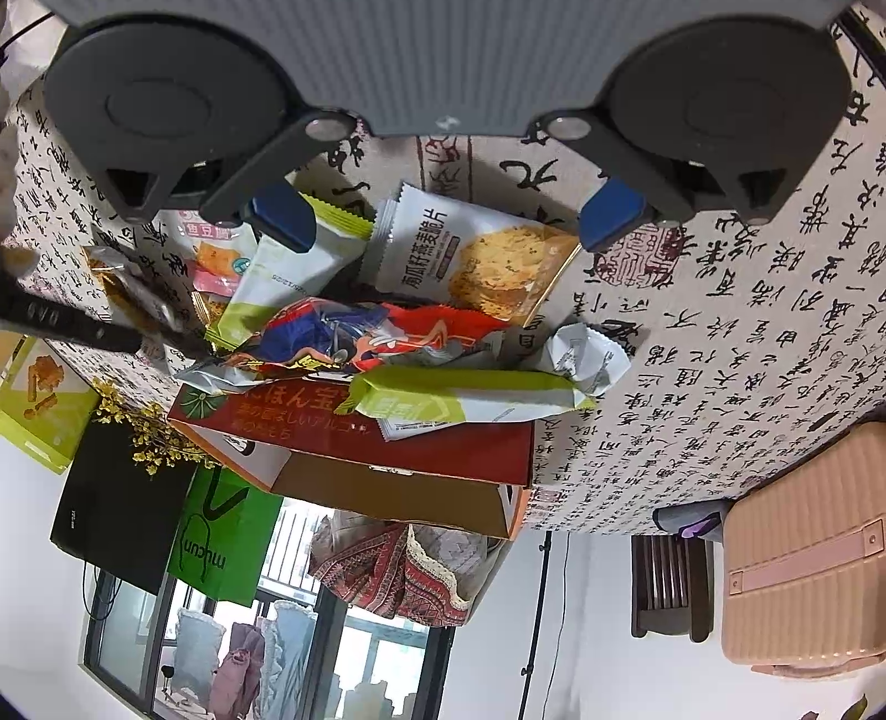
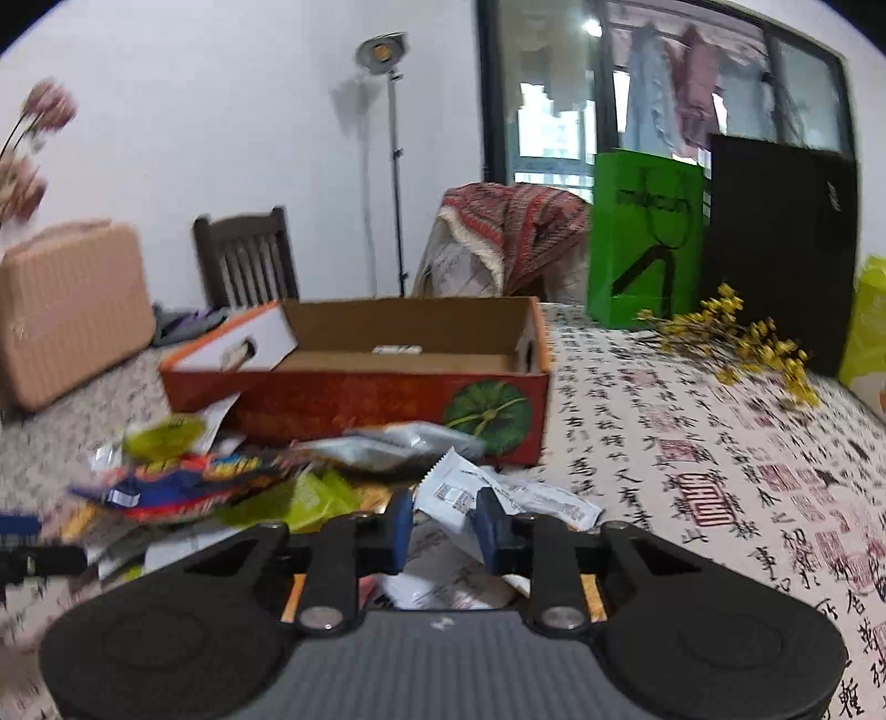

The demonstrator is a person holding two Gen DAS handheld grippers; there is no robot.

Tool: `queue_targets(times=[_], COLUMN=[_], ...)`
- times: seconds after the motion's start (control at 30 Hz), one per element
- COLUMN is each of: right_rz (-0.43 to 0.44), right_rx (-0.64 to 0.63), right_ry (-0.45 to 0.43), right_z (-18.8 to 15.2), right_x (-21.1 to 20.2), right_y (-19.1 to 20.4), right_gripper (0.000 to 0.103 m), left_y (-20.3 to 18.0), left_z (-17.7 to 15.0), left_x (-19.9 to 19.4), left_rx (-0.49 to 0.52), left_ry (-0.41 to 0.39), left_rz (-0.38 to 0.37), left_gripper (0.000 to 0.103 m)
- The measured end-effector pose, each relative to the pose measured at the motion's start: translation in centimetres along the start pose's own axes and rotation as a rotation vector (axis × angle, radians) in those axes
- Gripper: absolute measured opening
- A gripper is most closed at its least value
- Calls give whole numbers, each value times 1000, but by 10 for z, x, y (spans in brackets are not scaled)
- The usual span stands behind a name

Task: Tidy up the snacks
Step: 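Lower the right gripper onto a white sachet and close on it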

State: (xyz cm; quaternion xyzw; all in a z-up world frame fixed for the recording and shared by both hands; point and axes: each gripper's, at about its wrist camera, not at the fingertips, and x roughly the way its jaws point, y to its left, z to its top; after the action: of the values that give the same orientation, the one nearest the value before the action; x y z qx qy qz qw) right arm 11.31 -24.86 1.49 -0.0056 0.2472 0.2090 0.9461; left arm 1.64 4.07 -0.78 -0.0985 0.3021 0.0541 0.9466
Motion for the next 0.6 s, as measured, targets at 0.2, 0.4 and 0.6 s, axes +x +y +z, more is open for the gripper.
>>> queue_targets(times=[0.2,0.4,0.6], right_rz=[-35,-63,-119], right_rx=[98,58,-3], right_ry=[4,56,77], right_z=[7,2,3], right_x=[3,18,27], right_y=[-36,-40,-36], right_gripper=[23,43,88], left_y=[1,0,2], left_z=[-1,-1,-1], left_x=[0,3,3], left_rx=[-7,-10,-17], left_ry=[4,13,16], left_rz=[5,2,7], left_gripper=[103,103,103])
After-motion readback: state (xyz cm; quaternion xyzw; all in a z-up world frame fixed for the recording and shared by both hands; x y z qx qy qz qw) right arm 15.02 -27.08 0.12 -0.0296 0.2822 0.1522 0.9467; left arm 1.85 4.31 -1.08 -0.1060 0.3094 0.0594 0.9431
